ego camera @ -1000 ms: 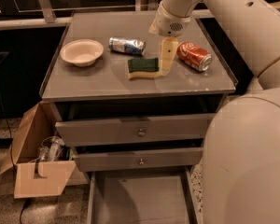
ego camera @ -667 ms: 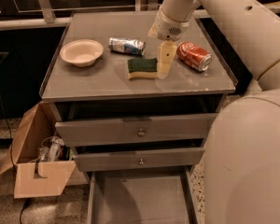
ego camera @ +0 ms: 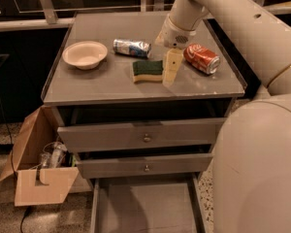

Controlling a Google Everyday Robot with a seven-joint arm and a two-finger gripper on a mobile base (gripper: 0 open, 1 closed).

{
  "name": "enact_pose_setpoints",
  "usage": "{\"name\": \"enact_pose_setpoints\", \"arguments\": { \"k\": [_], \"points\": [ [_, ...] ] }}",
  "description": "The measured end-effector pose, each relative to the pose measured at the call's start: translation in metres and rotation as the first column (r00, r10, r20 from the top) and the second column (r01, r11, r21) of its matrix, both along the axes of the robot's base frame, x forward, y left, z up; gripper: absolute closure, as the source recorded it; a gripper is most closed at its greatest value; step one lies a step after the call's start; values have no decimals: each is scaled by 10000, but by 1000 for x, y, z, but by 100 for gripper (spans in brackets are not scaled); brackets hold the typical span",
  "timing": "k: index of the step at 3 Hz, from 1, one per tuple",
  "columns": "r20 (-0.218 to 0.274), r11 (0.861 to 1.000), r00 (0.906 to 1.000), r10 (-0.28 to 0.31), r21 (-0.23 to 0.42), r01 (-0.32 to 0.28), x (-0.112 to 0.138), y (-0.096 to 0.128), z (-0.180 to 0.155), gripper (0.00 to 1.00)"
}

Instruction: Place sponge into bottom drawer

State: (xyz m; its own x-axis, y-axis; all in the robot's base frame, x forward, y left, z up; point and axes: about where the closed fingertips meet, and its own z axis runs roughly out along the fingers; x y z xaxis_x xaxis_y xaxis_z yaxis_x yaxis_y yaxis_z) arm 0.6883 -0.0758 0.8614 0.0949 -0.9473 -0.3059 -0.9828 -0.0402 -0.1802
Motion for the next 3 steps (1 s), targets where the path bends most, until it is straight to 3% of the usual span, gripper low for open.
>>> {"name": "enact_pose_setpoints", "arguments": {
  "k": [2, 3],
  "points": [
    [-290, 9980, 9996, -5, -638, -13, 4, 9, -18, 0],
    [-328, 9995, 9994, -81, -292, 72, 4, -1, -23, 0]
  ]
}}
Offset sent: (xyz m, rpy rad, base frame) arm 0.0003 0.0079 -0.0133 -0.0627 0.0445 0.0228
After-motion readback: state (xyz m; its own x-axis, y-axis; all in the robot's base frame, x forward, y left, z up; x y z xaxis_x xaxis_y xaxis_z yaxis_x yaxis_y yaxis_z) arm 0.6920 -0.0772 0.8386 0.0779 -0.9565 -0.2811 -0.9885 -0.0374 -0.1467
